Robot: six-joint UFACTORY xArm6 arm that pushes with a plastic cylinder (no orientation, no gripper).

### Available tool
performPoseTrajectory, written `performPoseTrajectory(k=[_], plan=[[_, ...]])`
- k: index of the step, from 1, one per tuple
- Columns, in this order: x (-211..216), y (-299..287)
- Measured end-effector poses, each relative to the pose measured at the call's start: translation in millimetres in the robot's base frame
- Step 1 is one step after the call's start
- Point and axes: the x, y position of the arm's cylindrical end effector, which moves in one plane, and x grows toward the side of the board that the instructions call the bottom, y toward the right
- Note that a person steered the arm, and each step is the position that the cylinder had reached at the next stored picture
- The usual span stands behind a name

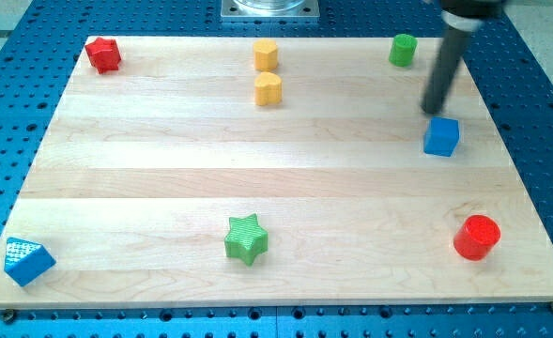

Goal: Place the cube diagonally right to the green star

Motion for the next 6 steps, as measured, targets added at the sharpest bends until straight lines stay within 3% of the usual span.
performPoseTrajectory(k=[1,3,5,6], plan=[[59,12],[49,-43],[115,-60],[76,-121]])
